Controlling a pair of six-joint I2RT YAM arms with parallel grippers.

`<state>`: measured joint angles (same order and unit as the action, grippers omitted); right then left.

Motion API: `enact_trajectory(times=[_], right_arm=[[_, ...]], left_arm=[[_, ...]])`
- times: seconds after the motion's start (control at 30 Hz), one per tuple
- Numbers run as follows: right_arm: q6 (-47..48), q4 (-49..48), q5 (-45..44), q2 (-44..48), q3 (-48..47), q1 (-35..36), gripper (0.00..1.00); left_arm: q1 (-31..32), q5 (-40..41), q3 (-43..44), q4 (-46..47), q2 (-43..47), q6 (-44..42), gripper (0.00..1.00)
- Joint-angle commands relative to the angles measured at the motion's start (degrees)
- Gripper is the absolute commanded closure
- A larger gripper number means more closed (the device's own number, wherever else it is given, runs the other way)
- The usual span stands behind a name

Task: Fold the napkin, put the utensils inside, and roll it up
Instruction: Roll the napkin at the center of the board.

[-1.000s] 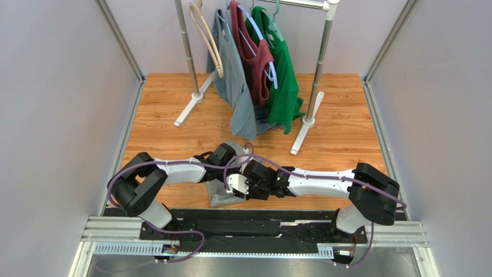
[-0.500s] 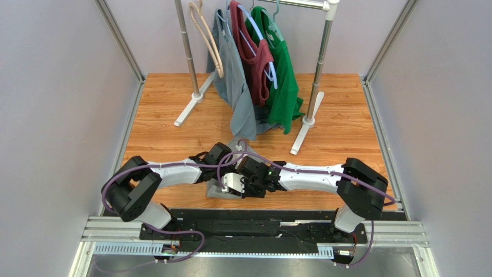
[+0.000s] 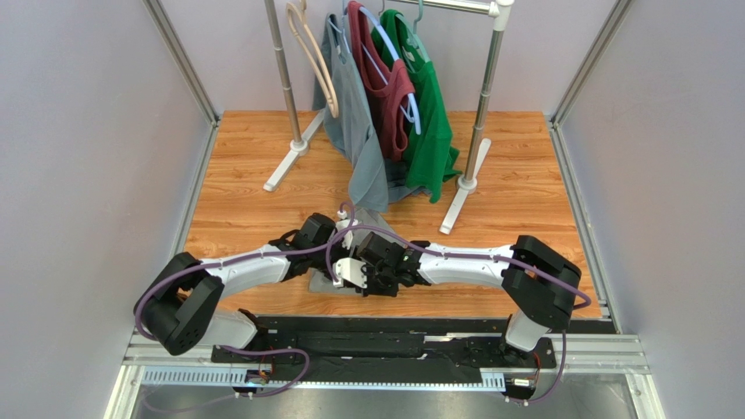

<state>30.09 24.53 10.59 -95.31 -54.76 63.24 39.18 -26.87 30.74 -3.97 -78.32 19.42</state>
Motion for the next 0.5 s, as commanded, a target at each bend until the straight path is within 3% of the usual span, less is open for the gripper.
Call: enact_trajectory(times=[0.0, 0.2, 0.47], right_arm=[[-3.37, 8.25, -1.54, -4.63, 2.29, -2.16, 1.00], [-3.37, 8.42, -0.75, -4.27, 1.94, -2.69, 1.00], [-2.93, 9.65, 2.67, -3.39, 1.24, -3.83, 1.00]], left_arm=[[-1.03, 1.03, -0.07, 3.27, 3.79, 0.35, 0.35], [-3.23, 5.50, -0.06, 0.81, 5.02, 1.85, 0.29], [-8.15, 18.24, -5.07, -0.34, 15.82, 7.47, 0.29]])
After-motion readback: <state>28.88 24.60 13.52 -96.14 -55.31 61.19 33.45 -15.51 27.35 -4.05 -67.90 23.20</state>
